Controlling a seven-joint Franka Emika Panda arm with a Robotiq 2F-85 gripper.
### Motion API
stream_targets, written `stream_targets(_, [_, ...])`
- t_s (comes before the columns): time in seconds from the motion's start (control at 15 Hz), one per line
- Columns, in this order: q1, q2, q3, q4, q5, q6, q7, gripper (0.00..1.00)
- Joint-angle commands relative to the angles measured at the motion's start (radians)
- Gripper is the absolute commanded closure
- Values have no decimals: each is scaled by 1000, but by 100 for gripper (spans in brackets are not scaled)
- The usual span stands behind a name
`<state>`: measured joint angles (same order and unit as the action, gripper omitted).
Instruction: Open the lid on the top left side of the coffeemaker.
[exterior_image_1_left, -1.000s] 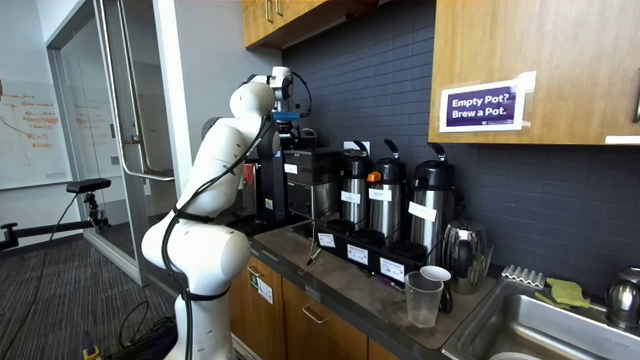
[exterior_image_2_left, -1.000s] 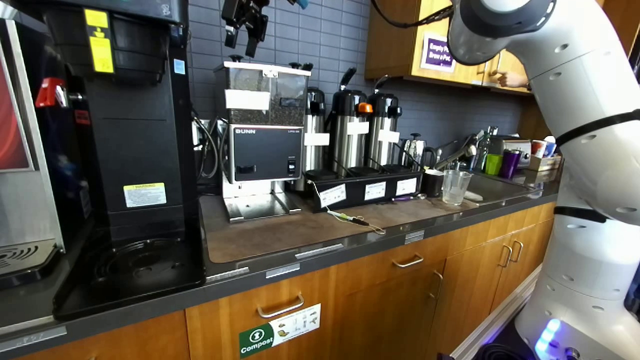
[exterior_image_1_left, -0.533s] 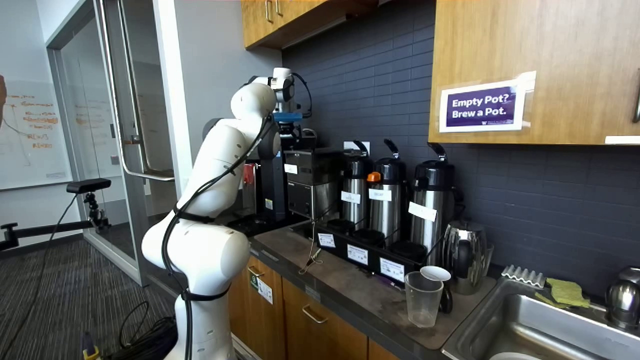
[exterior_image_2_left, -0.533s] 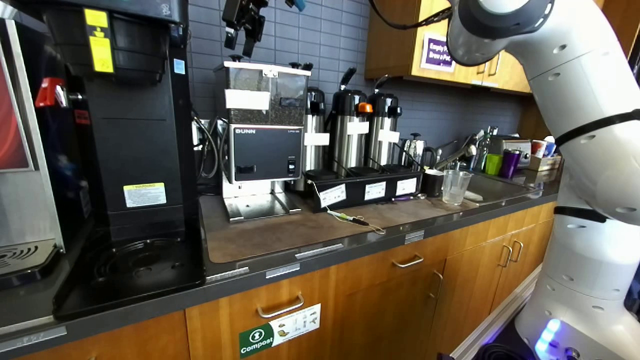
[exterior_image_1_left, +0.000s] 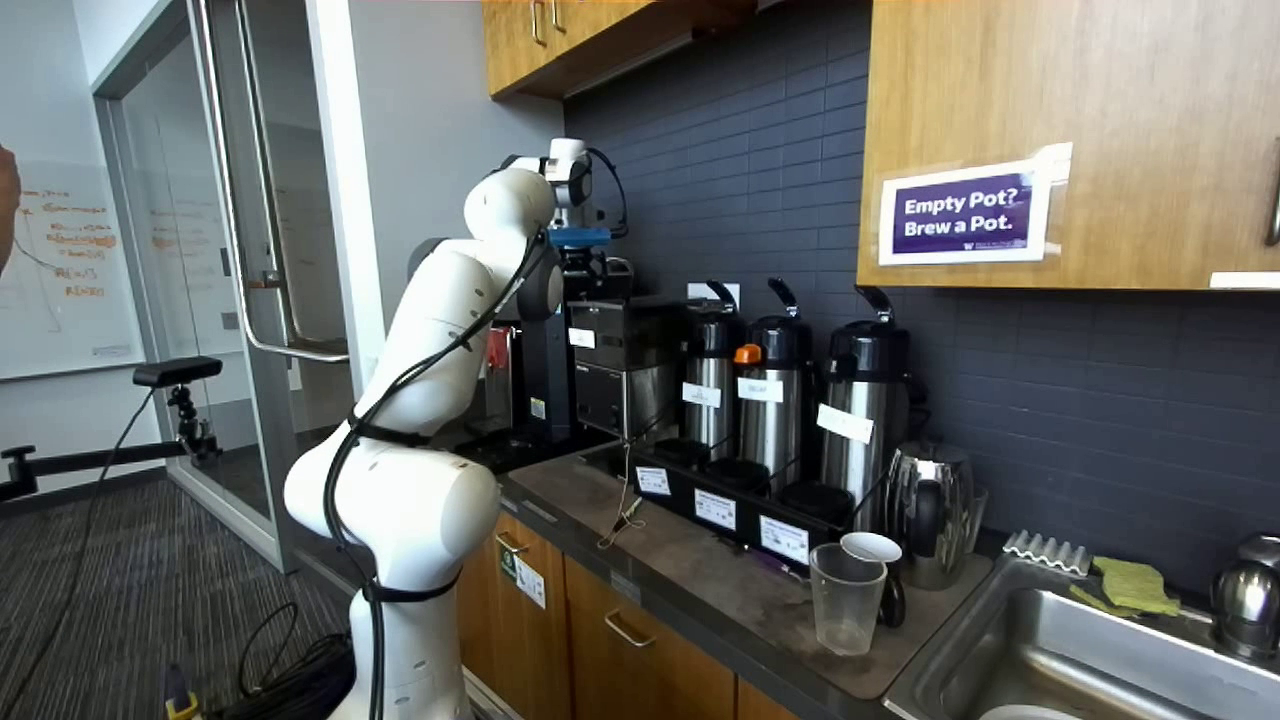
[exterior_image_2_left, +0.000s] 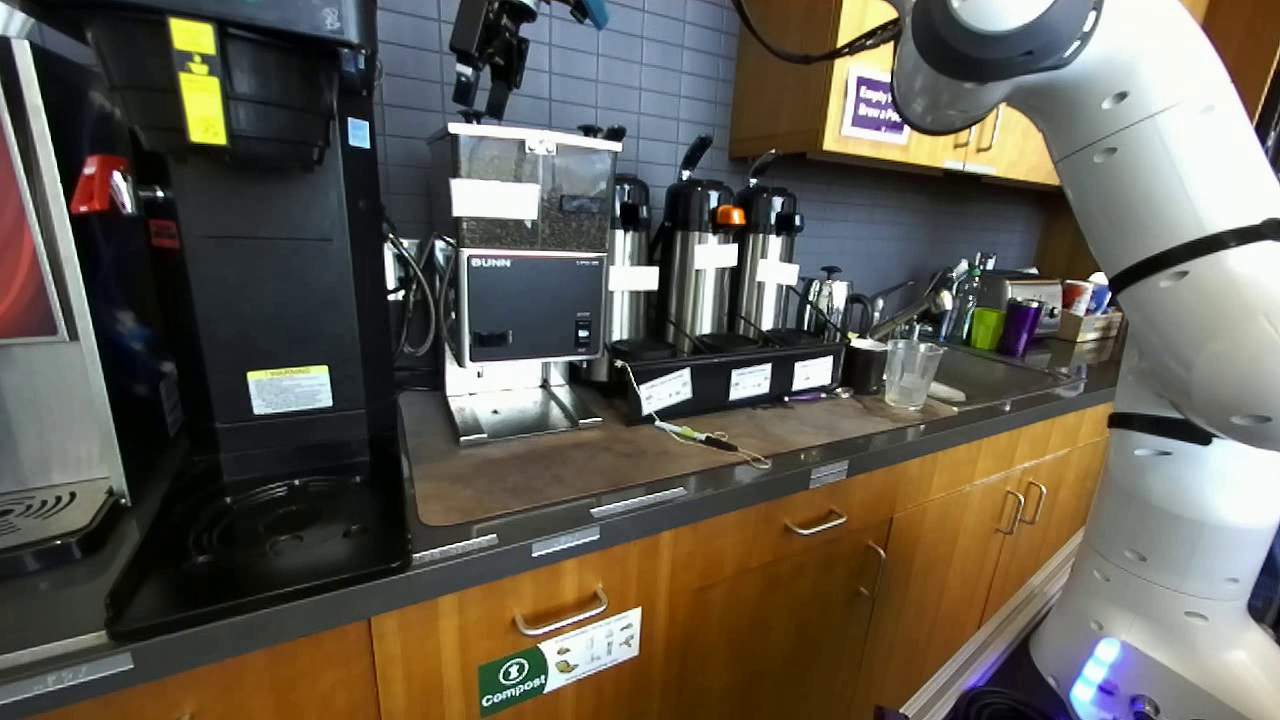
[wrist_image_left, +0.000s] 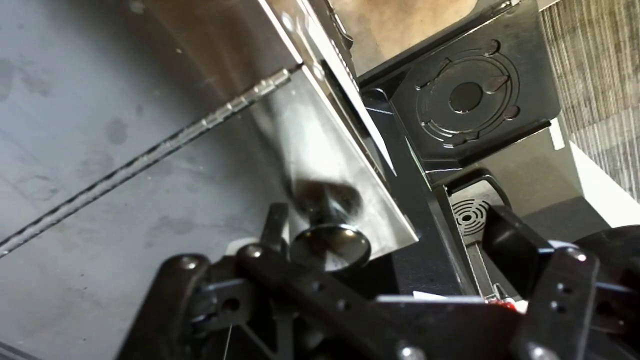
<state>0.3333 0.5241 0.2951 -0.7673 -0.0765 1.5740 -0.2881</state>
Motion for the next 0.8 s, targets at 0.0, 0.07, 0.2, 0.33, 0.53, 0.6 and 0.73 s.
stream_targets(0.0, [-2, 9, -3, 19, -8, 6, -30, 0])
stream_targets(0.07, [-2, 9, -2, 18, -8, 7, -34, 0])
stream_targets(0.2, [-3, 10, -3, 17, -8, 7, -41, 0])
stream_targets(0.33, [-3, 10, -3, 17, -8, 7, -45, 0])
stream_targets(0.53, [-4, 12, -3, 18, -8, 9, -46, 15])
stream_targets(0.6, [-5, 13, -2, 19, -7, 9, -46, 28])
stream_targets(0.73, [-5, 13, -3, 18, -8, 13, -50, 34])
